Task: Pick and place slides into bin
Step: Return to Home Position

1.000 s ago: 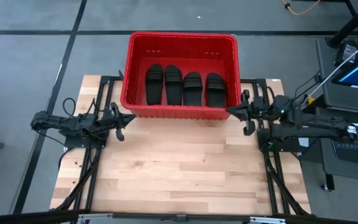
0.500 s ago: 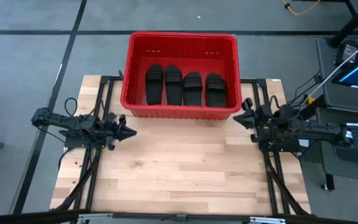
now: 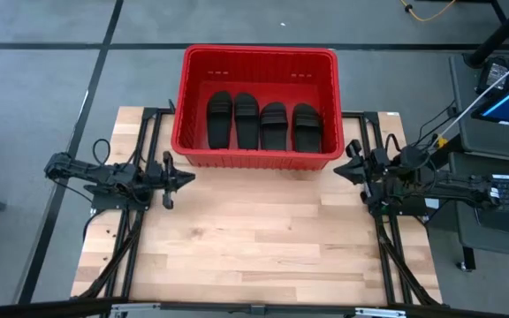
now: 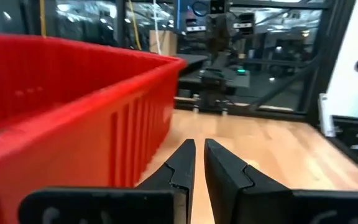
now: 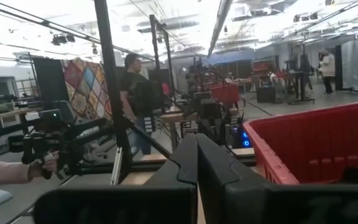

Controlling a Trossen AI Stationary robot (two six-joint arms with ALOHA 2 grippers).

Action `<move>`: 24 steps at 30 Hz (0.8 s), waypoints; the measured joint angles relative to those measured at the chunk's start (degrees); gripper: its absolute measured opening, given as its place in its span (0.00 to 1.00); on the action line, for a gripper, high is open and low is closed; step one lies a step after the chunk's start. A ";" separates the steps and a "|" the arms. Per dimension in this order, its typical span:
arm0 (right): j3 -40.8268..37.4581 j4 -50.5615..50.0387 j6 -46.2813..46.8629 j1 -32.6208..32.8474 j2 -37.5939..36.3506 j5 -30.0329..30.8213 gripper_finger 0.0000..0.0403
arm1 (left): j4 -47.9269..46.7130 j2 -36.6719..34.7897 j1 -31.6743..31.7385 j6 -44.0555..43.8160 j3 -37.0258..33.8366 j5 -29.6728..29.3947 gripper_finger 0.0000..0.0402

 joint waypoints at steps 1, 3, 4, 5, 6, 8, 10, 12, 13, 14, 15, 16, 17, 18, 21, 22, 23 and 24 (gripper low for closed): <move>0.02 0.02 0.00 0.00 0.00 0.00 0.01 | 0.10 -0.04 0.00 1.35 0.00 -0.69 0.08; 0.02 0.02 -0.37 0.00 -0.02 0.00 0.01 | 0.13 0.01 0.00 3.32 0.00 -1.51 0.08; 0.02 -0.01 -1.23 0.00 -0.01 0.00 0.01 | 0.17 -0.01 0.00 3.89 0.00 -1.91 0.07; 0.04 -0.37 -2.20 0.00 -0.02 0.02 0.01 | 0.18 0.01 0.00 4.13 0.00 -2.25 0.07; 0.07 -1.11 -2.82 0.00 -0.02 0.21 0.01 | 0.19 0.01 0.00 4.13 0.00 -2.33 0.07; 0.07 -3.29 -3.61 0.00 -0.18 1.92 0.01 | 0.20 0.05 0.00 3.96 0.00 -2.30 0.07; 0.07 -4.93 -4.22 -0.04 -0.55 2.62 0.01 | 0.24 0.05 0.00 3.08 0.00 -2.29 0.07; 0.07 -6.13 -4.69 -0.04 -1.38 2.75 0.01 | 0.24 0.05 0.00 2.76 0.00 -2.29 0.07; 0.07 -7.14 -5.31 -0.02 -2.04 3.27 0.01 | 0.26 0.05 0.00 2.77 0.00 -2.28 0.07; 0.02 -8.25 -5.71 0.00 -2.89 4.07 0.01 | 0.28 0.05 0.00 2.78 -0.02 -2.26 0.08; -0.19 -9.36 -5.84 0.00 -3.88 4.97 0.01 | 0.36 0.05 0.00 2.76 -0.02 -2.25 0.08; -0.80 -10.02 -5.82 0.00 -5.05 5.91 0.01 | 0.45 0.05 0.00 2.73 -0.02 -2.25 0.08; -1.56 -10.45 -5.62 0.00 -6.31 6.62 0.01 | 0.46 0.05 0.00 2.74 -0.02 -2.25 0.08; -2.31 -10.46 -5.34 0.00 -7.68 6.82 0.01 | 0.46 0.05 0.00 2.75 -0.02 -2.22 0.08; -5.05 -10.21 -3.80 -0.02 -11.98 6.84 0.01 | 0.46 0.05 0.00 2.71 -0.02 -2.20 0.08; -5.92 -10.09 -3.22 -0.02 -13.13 6.87 0.01 | 0.46 0.05 0.00 2.73 -0.02 -2.19 0.08; -6.82 -10.08 -2.83 0.00 -14.19 6.85 0.01 | 0.46 0.05 0.00 2.74 -0.02 -2.18 0.08; -7.61 -9.77 -2.70 -0.01 -15.14 6.78 0.01 | 0.46 0.05 0.00 2.73 -0.02 -2.15 0.07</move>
